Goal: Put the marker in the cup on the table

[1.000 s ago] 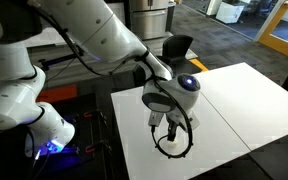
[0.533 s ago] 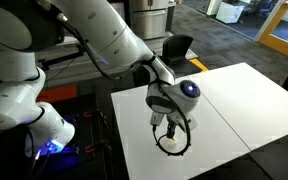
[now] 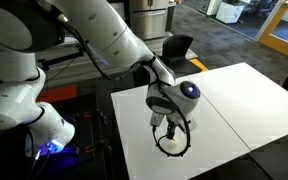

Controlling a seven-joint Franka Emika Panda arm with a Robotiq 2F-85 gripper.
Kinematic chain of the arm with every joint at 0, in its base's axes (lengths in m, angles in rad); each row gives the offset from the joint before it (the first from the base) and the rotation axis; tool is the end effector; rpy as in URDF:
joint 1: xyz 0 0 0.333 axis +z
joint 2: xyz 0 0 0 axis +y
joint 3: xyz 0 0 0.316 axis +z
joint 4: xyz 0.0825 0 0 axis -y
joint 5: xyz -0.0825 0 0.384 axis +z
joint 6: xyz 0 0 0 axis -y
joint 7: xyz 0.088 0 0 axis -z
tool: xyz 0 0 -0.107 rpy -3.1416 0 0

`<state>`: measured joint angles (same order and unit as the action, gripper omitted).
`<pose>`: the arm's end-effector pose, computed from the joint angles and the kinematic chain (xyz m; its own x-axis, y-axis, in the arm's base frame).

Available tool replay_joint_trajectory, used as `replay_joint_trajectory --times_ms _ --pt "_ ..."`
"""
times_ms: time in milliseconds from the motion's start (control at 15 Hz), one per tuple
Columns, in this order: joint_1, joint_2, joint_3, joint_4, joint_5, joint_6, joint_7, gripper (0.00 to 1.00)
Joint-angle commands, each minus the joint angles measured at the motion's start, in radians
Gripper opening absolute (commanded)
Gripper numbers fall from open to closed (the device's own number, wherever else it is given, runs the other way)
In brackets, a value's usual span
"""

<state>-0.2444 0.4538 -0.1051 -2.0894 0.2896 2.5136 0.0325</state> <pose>0.5460 -0.2014 0.2018 0.8210 -0.5696 -0.0396 -0.5699 -0.8135 -0.1159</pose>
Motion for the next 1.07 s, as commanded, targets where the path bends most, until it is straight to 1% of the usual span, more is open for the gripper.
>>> replay_joint_trajectory --times_ms 0,200,333,733,800,933,1000 --pt "0.003 0.033 -0.018 0.041 -0.014 -0.021 0.03 1.0" --pt "-0.013 0.069 -0.011 0.079 0.004 -0.029 0.017 1.0" --pt "-0.033 0.109 0.009 0.116 0.025 -0.023 -0.01 1.0" --pt "-0.053 0.203 0.034 0.195 0.024 -0.02 -0.018 1.0" --pt "-0.056 0.218 0.038 0.207 0.022 -0.019 -0.02 0.98" --pt "-0.057 0.238 0.041 0.224 0.021 -0.015 -0.02 0.88" --pt "-0.056 0.245 0.041 0.232 0.02 -0.015 -0.017 0.78"
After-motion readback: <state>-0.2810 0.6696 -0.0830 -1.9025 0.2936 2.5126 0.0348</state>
